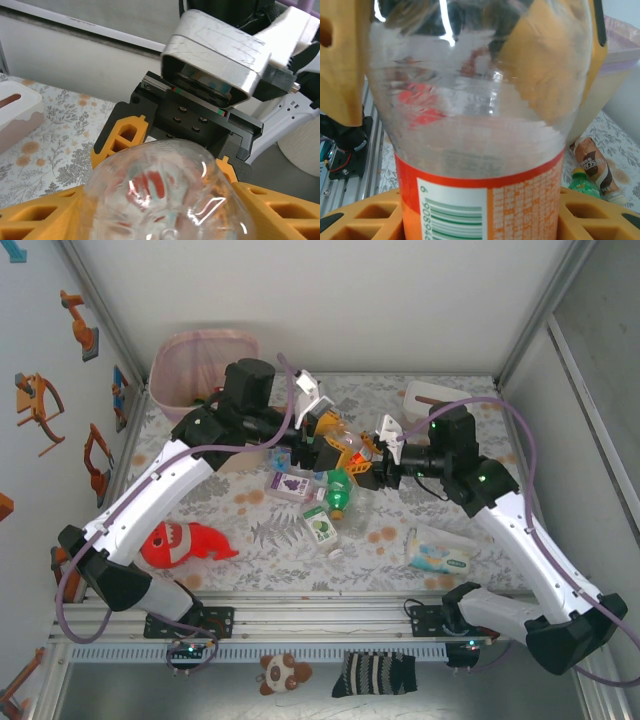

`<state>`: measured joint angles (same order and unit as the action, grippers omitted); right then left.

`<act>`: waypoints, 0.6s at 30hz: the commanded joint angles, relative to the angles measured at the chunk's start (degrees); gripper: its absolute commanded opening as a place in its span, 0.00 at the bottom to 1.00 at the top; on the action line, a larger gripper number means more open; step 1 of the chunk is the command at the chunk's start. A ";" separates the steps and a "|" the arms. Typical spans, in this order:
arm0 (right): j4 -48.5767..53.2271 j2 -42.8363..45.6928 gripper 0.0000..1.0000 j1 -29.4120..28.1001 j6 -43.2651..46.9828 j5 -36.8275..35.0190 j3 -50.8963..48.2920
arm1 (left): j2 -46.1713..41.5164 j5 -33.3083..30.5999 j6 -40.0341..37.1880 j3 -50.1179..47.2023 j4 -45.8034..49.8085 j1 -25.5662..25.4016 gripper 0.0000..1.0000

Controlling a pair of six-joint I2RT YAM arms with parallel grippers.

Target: Put the plastic bottles in the bin

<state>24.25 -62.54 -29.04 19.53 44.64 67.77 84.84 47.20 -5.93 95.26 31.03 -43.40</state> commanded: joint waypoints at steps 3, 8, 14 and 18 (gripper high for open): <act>0.95 1.72 0.48 -1.09 0.60 0.64 2.68 | -0.54 0.09 -2.41 0.49 0.38 -0.19 0.63; 1.06 1.47 0.49 -1.20 0.13 -0.15 2.80 | -1.78 -2.05 -2.57 -0.63 -0.84 -0.18 0.53; 0.97 1.37 0.62 -1.20 -0.82 -1.39 2.99 | -3.25 -5.28 -2.54 -1.61 -2.02 -0.10 0.48; 1.41 1.80 0.73 -1.20 -1.41 -2.33 2.88 | -4.20 -7.52 -3.02 -1.84 -1.89 0.13 0.47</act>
<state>25.06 -62.24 -29.93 18.87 42.54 68.86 82.56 43.40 -7.07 93.95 30.48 -43.81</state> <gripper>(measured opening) 0.723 0.619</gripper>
